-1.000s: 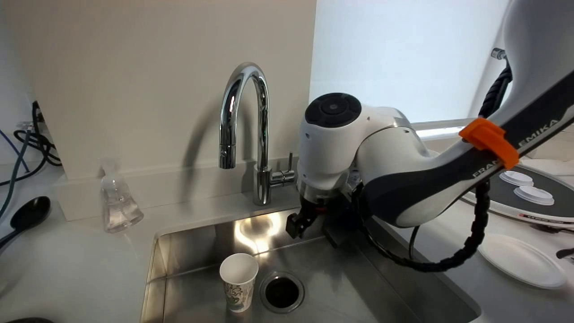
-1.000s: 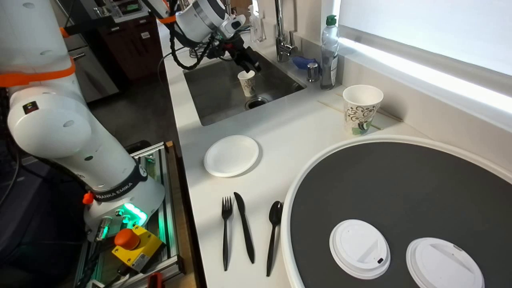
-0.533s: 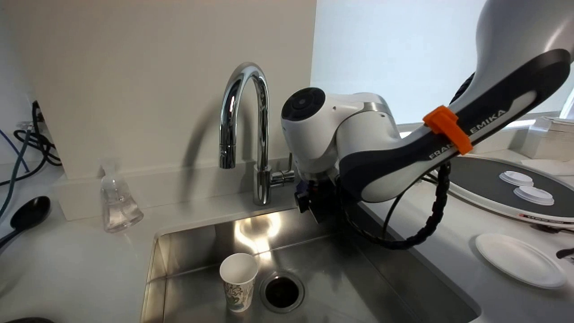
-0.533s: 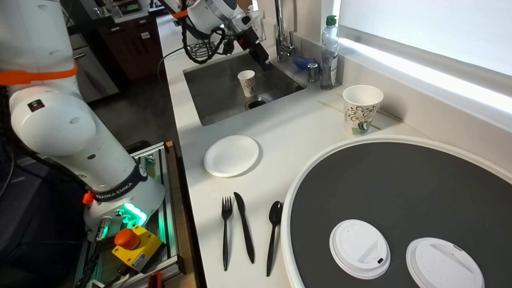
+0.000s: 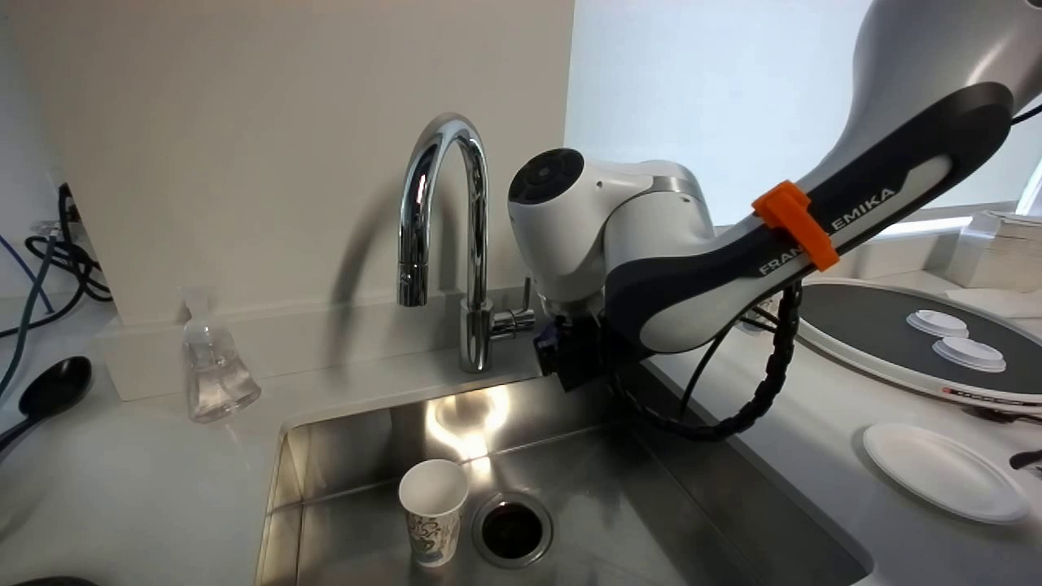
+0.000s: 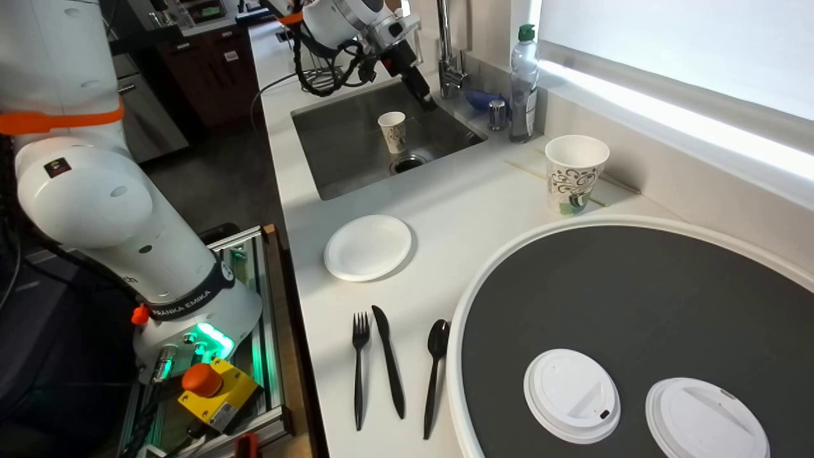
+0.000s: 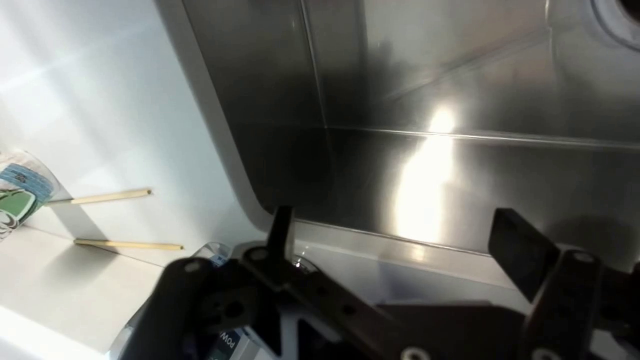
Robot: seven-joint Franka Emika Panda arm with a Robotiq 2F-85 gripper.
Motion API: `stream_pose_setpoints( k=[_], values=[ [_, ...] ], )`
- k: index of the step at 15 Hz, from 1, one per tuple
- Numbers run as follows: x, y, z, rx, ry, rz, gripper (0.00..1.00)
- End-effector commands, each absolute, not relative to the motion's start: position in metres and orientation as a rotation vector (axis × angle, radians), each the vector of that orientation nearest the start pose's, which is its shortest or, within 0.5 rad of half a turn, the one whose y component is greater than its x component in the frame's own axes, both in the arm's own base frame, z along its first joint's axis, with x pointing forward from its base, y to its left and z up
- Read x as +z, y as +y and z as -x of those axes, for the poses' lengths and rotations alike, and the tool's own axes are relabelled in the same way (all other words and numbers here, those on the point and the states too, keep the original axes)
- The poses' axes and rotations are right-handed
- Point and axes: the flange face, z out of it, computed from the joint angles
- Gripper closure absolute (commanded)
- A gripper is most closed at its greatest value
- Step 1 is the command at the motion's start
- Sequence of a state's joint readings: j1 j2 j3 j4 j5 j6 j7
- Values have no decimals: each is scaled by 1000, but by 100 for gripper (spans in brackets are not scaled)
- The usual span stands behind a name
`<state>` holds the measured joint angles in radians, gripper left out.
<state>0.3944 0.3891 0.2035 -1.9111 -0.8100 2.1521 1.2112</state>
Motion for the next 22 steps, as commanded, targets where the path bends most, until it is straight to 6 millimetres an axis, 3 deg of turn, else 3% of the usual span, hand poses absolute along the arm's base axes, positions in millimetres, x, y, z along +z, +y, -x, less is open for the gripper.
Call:
stream_pose_setpoints(
  k=[1, 5, 10, 22],
  values=[
    [300, 318, -531, -699, 260, 3479, 0],
    [319, 300, -541, -732, 396, 3416, 0],
    [328, 283, -558, -718, 507, 3317, 0],
    [351, 275, -574, -773, 532, 3084, 0]
  ],
)
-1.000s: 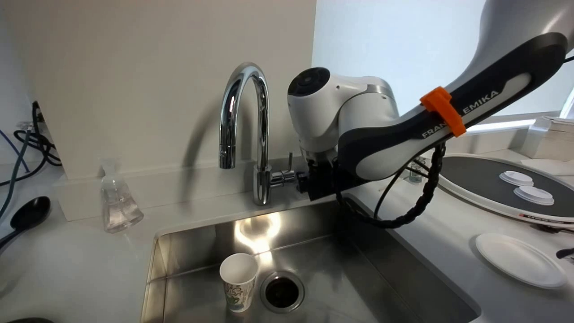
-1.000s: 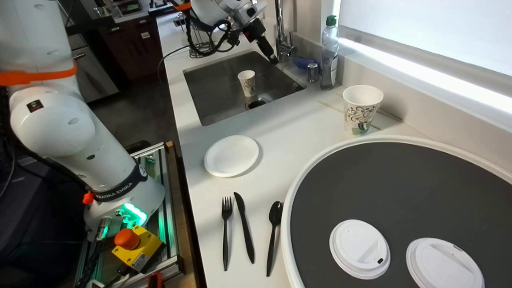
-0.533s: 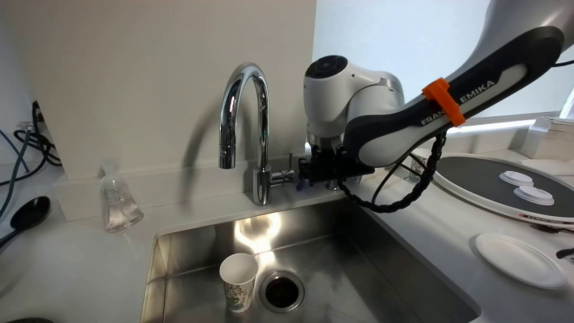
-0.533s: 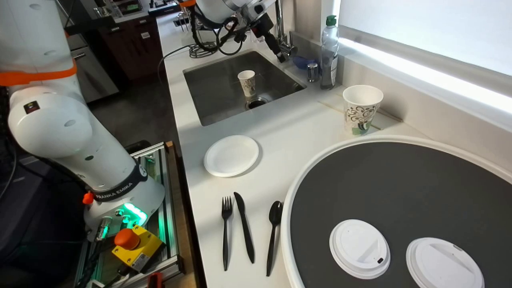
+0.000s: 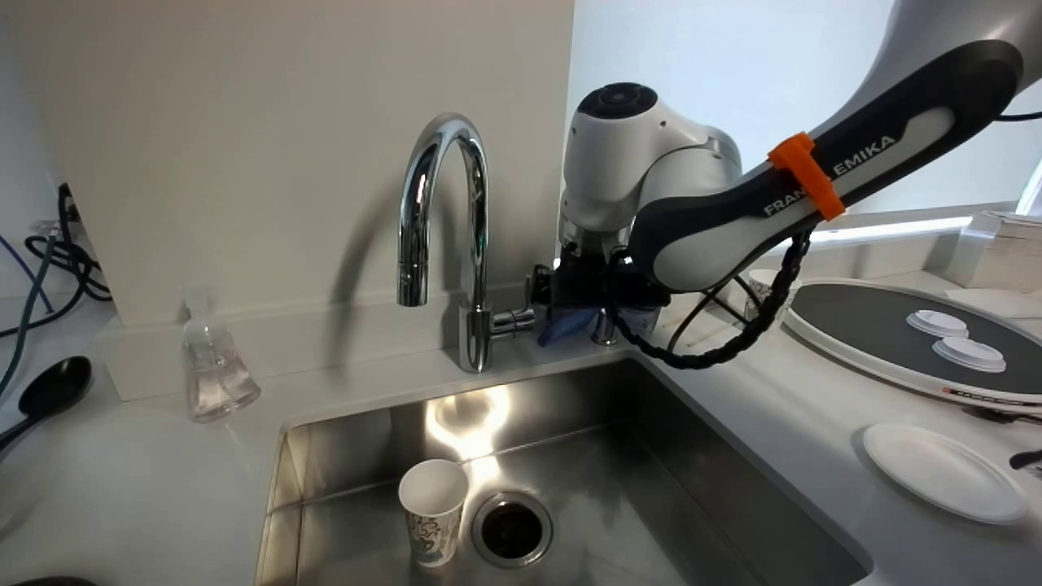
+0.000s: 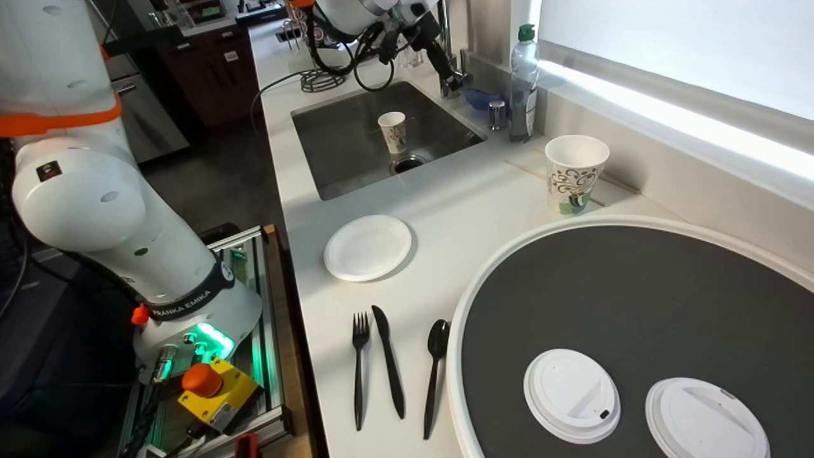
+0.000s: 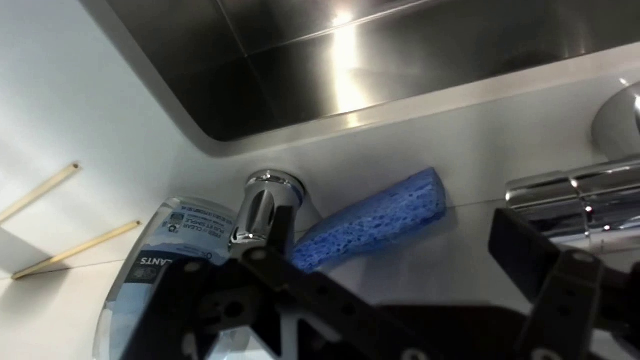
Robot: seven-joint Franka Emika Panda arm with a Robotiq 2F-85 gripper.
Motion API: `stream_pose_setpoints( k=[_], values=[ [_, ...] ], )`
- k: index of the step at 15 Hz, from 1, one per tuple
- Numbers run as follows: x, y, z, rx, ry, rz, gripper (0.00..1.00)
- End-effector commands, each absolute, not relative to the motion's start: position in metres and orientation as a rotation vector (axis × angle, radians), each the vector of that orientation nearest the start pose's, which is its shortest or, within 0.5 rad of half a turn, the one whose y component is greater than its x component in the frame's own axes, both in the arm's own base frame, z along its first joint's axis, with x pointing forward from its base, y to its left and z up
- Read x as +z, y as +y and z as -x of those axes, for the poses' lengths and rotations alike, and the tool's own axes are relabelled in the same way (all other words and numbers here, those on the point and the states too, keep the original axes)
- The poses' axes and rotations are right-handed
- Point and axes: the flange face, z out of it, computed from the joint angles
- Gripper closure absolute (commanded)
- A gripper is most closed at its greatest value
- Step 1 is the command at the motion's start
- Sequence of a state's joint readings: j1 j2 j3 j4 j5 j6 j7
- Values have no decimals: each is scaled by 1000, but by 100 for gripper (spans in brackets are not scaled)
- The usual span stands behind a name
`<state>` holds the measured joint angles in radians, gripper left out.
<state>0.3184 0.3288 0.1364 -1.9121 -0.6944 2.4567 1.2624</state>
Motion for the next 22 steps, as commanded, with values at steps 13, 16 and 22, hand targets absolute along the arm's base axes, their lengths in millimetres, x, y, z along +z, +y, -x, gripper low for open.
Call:
stream_pose_setpoints(
  k=[13, 16, 22],
  values=[
    [354, 282, -586, -805, 530, 2950, 0],
    [354, 282, -589, -817, 537, 2928, 0],
    [354, 284, -597, -858, 553, 2893, 0]
  ],
)
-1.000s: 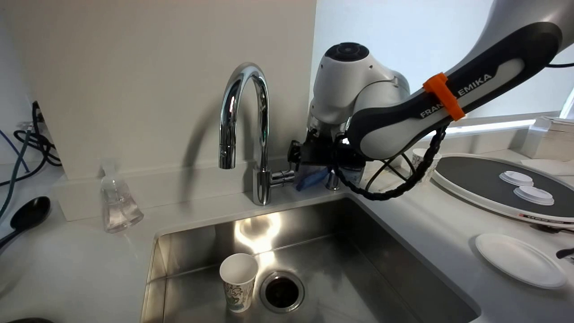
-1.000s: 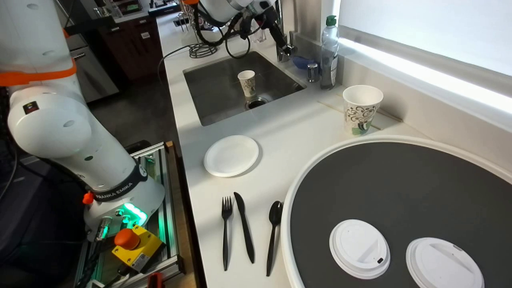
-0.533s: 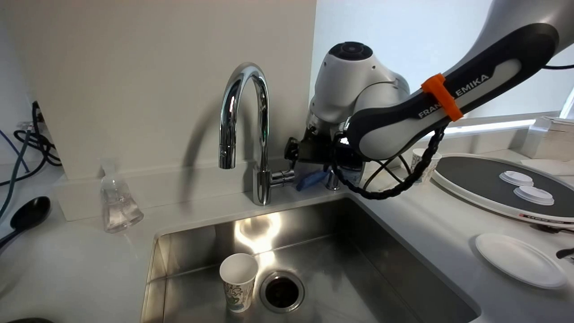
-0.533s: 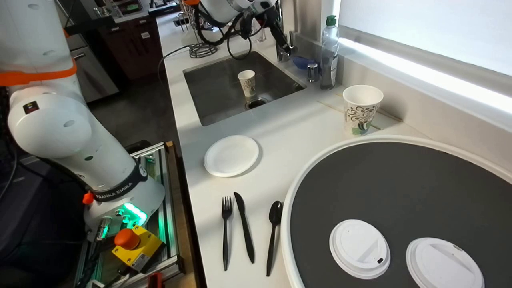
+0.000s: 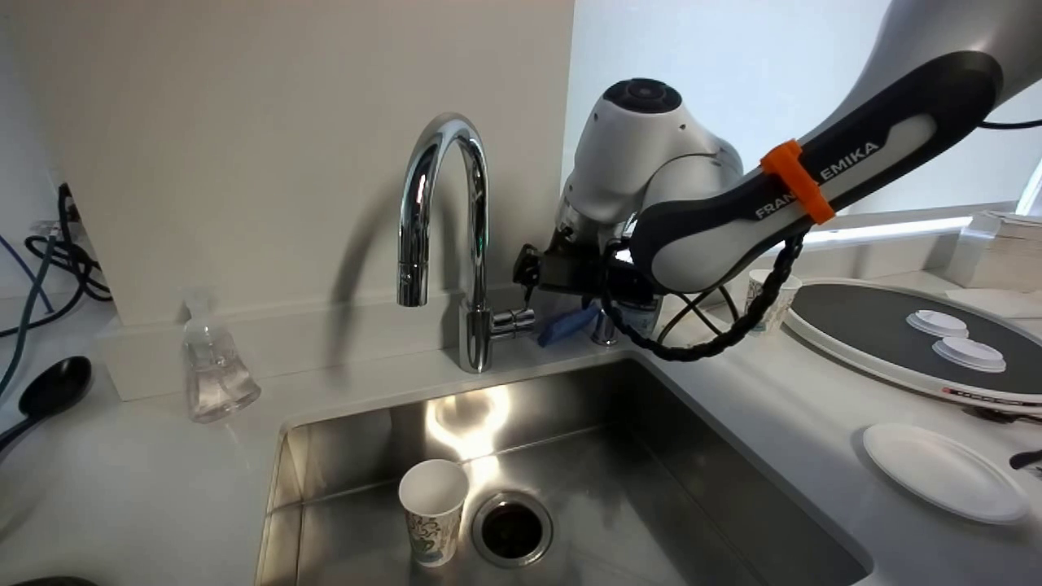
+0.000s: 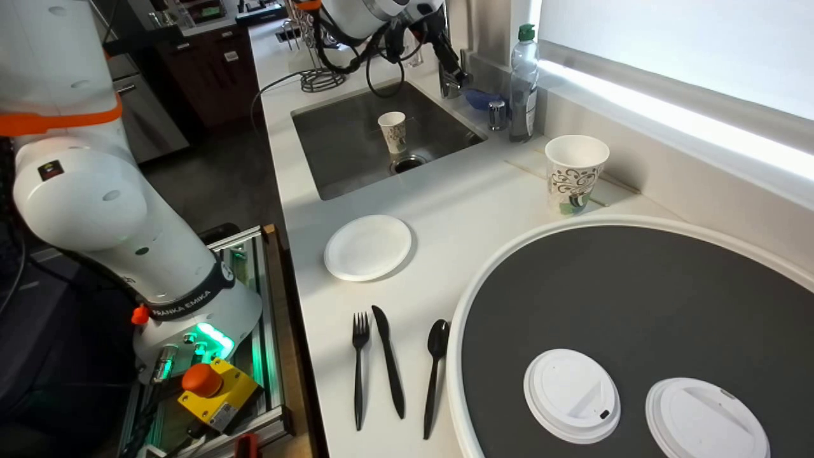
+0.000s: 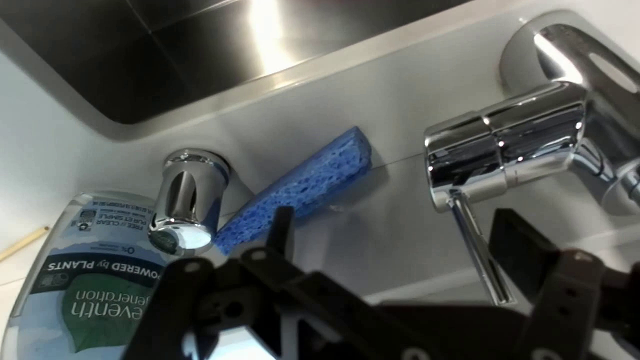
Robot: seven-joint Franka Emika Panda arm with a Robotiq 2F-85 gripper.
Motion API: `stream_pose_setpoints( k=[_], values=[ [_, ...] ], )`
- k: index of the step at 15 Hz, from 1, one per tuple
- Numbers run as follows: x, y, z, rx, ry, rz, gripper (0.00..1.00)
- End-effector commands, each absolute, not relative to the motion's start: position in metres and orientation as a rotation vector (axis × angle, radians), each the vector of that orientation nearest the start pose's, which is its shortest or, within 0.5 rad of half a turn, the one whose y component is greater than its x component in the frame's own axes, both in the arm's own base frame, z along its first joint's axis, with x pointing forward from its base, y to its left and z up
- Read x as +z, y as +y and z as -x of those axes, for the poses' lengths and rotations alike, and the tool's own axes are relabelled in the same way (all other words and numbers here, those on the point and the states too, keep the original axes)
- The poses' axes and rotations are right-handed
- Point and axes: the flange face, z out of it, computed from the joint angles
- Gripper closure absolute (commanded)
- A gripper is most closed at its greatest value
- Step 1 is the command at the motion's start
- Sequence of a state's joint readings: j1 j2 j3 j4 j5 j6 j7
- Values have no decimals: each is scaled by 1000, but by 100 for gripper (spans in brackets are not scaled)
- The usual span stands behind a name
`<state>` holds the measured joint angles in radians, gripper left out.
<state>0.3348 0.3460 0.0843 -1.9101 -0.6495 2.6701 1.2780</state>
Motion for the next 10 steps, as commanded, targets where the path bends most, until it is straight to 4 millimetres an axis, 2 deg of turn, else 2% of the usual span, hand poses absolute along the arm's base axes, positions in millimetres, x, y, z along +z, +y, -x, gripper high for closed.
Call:
stream_pose_setpoints(
  k=[1, 10],
  values=[
    [354, 284, -598, -870, 570, 2888, 0],
    [356, 292, -609, -961, 645, 2836, 0]
  ],
)
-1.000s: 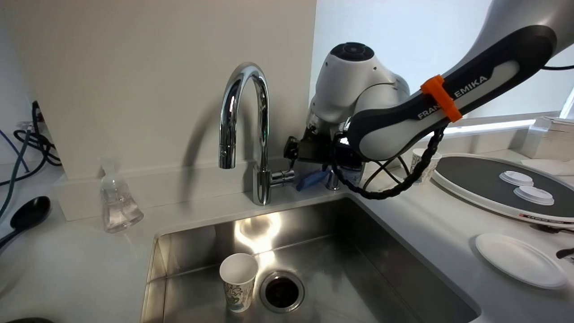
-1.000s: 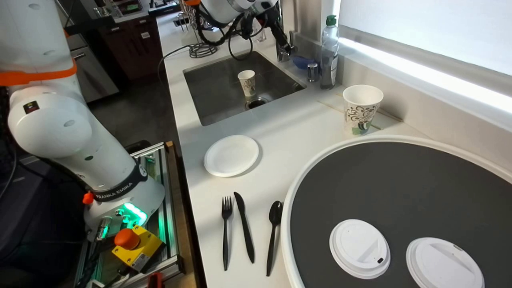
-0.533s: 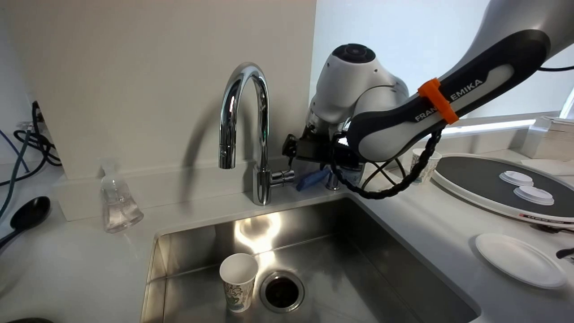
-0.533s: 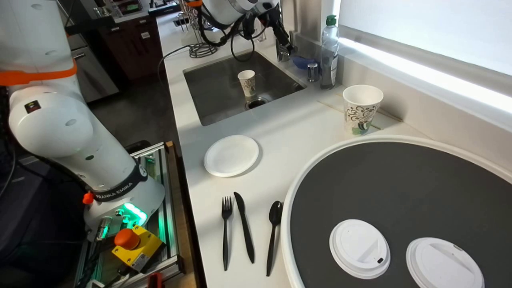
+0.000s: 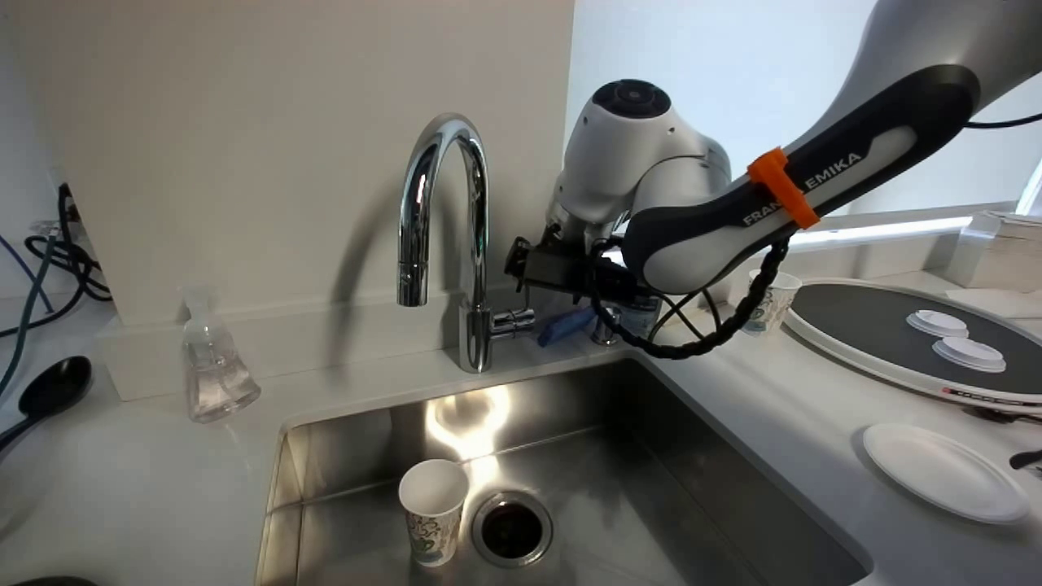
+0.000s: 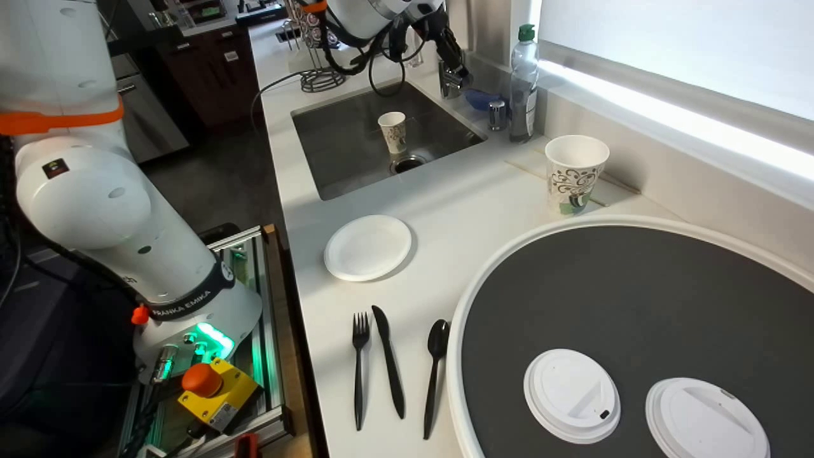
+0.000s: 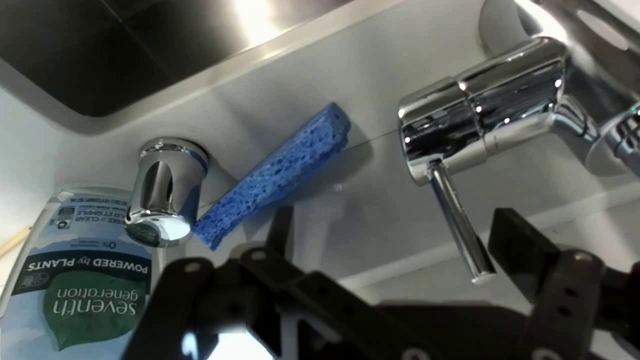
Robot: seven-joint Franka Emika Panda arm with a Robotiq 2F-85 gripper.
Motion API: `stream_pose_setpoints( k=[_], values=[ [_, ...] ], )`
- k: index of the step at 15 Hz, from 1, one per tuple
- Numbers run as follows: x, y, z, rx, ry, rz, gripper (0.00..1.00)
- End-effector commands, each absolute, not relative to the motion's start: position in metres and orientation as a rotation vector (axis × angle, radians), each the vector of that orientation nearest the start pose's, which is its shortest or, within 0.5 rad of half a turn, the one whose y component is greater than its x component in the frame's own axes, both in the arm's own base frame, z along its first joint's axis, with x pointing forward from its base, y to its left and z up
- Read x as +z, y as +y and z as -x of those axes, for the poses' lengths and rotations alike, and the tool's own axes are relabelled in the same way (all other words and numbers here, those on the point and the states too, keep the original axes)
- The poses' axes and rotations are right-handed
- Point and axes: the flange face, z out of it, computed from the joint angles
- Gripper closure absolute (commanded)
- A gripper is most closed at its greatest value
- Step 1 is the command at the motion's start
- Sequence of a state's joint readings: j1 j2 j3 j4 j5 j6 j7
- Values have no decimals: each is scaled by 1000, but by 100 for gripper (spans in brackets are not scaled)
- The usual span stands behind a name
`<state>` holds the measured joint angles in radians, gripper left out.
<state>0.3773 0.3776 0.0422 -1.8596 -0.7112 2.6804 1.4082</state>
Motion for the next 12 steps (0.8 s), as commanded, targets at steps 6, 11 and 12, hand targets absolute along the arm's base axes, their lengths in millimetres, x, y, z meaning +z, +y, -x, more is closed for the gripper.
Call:
stream_pose_setpoints(
  k=[6, 11, 12],
  values=[
    [354, 286, -614, -1040, 678, 2845, 0],
    [354, 284, -611, -1058, 683, 2848, 0],
    [354, 284, -611, -1057, 683, 2852, 0]
  ],
)
